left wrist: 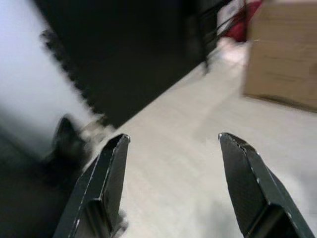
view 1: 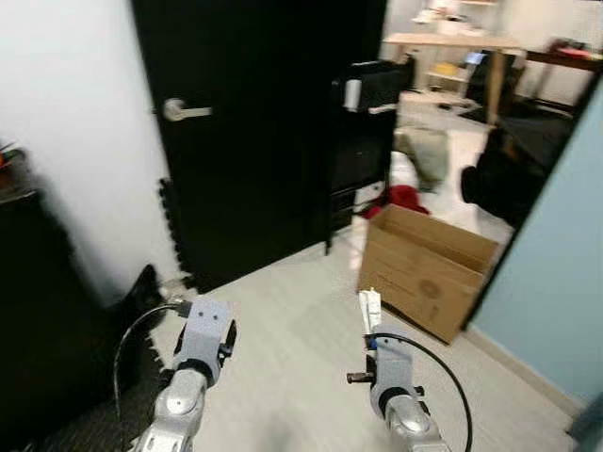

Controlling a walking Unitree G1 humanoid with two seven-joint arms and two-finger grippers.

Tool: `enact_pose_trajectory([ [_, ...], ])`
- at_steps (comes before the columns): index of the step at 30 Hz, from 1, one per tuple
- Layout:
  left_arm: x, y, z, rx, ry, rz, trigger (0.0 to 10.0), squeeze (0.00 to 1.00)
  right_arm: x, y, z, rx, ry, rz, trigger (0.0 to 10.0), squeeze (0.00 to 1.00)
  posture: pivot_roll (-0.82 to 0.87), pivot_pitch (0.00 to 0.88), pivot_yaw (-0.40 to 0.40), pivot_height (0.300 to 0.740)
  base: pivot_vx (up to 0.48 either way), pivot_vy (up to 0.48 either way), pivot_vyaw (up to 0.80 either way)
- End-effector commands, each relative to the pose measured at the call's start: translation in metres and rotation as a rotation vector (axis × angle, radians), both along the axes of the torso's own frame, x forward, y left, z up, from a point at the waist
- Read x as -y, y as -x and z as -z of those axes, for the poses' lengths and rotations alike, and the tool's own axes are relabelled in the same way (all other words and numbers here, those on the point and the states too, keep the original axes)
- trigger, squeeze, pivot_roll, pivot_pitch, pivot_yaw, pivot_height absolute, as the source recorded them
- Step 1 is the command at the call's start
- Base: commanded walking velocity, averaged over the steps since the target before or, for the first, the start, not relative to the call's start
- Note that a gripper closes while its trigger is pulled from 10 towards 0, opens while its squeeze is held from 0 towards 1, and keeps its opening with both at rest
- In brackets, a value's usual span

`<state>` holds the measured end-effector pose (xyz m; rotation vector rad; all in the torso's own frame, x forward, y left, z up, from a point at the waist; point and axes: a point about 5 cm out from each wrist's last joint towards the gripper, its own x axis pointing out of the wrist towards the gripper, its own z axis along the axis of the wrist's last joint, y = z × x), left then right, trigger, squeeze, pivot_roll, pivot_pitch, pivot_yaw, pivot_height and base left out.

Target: Clean up the room

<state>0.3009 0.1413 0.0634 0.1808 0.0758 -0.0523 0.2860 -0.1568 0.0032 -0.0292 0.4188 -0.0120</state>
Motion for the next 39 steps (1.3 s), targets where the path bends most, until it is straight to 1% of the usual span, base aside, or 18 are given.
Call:
enact_pose_trajectory([
  [1,-0.006,0.005,0.008,-0.032,-0.012,-0.013,10.0,0.00,-0.004,0.001,0.002,-0.016,-0.013,0.000,10.0,0.00,0.01,0.015,0.007,0.740,0.000,0.000,-0.80],
  [13,-0.007,0.005,0.008,-0.029,-0.012,-0.017,10.0,0.00,-0.004,0.001,0.003,-0.020,-0.011,0.000,10.0,0.00,0.02,0.025,0.004,0.740,0.000,0.000,-0.80],
  [16,-0.007,0.005,0.007,-0.020,0.004,-0.022,10.0,0.00,-0.004,0.001,0.003,-0.021,-0.011,-0.002,10.0,0.00,0.02,0.027,0.003,0.740,0.000,0.000,-0.80],
  [20,-0.009,0.005,0.007,-0.023,0.001,-0.043,10.0,0.00,-0.005,0.001,0.003,-0.021,-0.011,-0.004,10.0,0.00,0.01,0.027,0.003,0.740,0.000,0.000,-0.80],
  [23,-0.011,0.004,0.007,-0.025,-0.005,-0.063,10.0,0.00,-0.006,0.001,0.002,-0.018,-0.009,-0.018,10.0,0.00,0.02,0.028,-0.002,0.740,0.000,0.000,0.00],
  [27,-0.012,0.004,0.006,-0.016,0.014,-0.080,10.0,0.00,-0.009,0.000,0.001,-0.011,-0.012,-0.042,10.0,0.00,0.02,0.031,-0.004,0.740,0.000,0.000,0.00],
  [36,-0.013,0.006,0.007,-0.020,0.002,-0.083,10.0,0.00,-0.014,-0.001,0.002,-0.016,-0.027,-0.072,10.0,0.00,0.02,0.030,-0.007,0.740,0.000,0.000,0.00],
  [39,-0.012,0.006,0.006,-0.014,0.014,-0.086,10.0,0.00,-0.016,-0.001,0.001,-0.014,-0.031,-0.076,10.0,0.00,0.02,0.031,-0.005,0.740,0.000,0.000,0.00],
])
